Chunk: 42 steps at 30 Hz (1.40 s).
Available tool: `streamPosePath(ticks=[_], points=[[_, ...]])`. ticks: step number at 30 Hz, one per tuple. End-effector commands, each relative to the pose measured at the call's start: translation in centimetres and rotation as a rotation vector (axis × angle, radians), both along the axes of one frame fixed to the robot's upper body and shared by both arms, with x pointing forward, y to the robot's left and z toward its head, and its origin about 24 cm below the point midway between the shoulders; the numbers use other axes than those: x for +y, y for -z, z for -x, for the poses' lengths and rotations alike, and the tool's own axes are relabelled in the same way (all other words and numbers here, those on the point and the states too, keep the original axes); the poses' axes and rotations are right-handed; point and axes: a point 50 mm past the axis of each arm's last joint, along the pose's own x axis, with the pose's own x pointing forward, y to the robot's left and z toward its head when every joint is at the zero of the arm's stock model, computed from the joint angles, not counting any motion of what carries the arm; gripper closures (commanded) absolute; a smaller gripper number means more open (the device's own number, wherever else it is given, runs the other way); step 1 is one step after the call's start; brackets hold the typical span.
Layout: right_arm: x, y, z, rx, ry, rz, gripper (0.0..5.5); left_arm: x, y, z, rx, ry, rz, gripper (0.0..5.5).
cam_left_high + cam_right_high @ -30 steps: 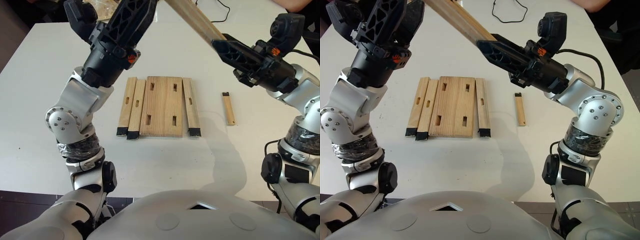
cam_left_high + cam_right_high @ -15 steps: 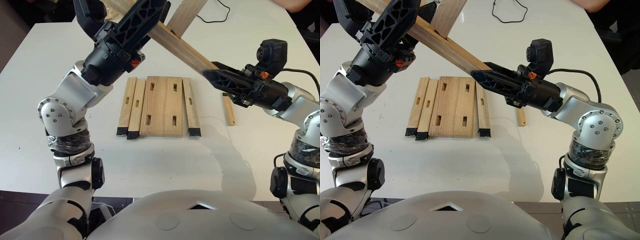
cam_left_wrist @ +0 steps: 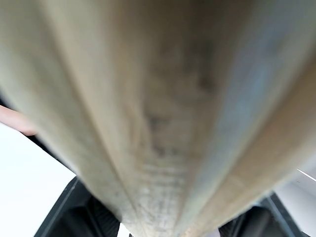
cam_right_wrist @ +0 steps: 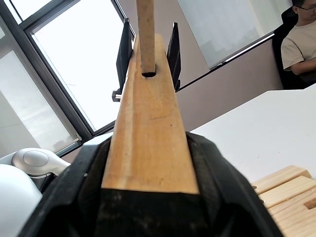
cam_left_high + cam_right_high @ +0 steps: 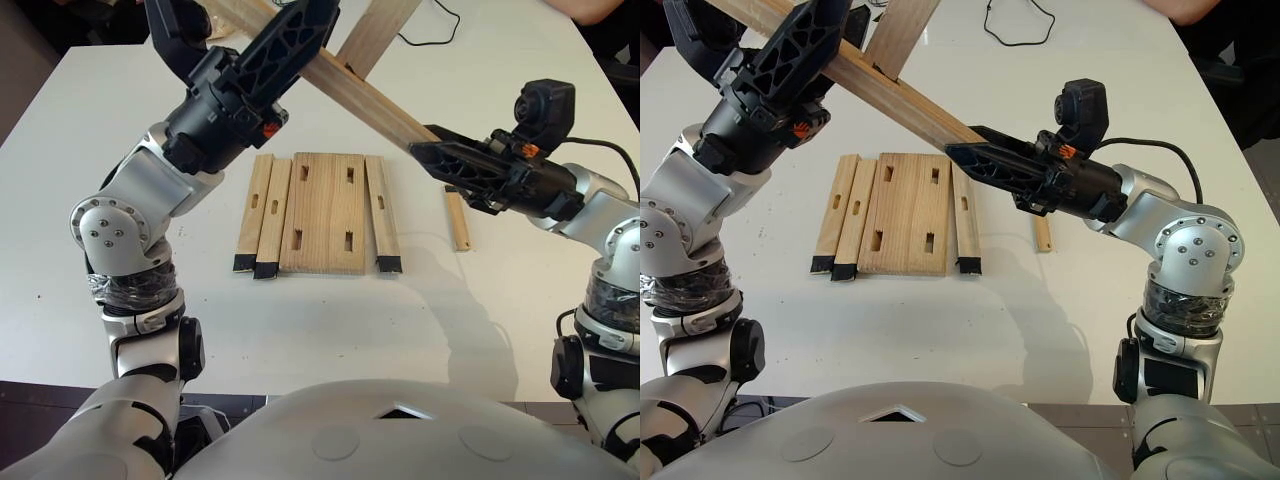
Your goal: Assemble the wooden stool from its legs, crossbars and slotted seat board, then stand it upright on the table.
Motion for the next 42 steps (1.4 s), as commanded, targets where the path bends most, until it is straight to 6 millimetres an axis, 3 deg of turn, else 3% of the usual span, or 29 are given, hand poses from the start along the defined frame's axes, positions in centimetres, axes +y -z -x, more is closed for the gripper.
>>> streamPosePath(ticks=[1,5,9,14,21,25,33,42], points=[[-0.3,0.7,-1.3,-0.013,0.131,0.068,3.07,0.1,-0.3,0.2,-0.045,-0.013,-0.007,3.35],[-0.5,1.5,-1.5,-0.025,0.171,0.089,2.58,0.6,0.0,-0.7,-0.041,-0.102,-0.018,3.37],[-1.6,2.1,-2.4,-0.056,0.247,0.149,2.55,1.5,0.2,-1.6,-0.084,-0.198,-0.088,3.37],[-3.1,3.9,-4.2,-0.094,0.384,0.259,2.55,4.0,1.8,-1.7,-0.277,-0.273,-0.441,3.4],[-4.3,6.1,-4.7,-0.097,0.511,0.348,2.55,7.7,3.6,0.7,-0.485,-0.116,-0.772,3.41],[-4.4,7.2,-4.6,-0.089,0.517,0.377,2.55,8.0,4.7,0.9,-0.517,0.001,-0.84,3.41],[-4.9,7.5,-4.9,-0.084,0.531,0.39,2.55,8.1,6.0,0.0,-0.552,0.059,-0.882,3.41],[-4.6,8.2,-4.8,-0.065,0.529,0.395,2.55,6.9,6.9,-0.6,-0.556,0.115,-0.842,3.41]])
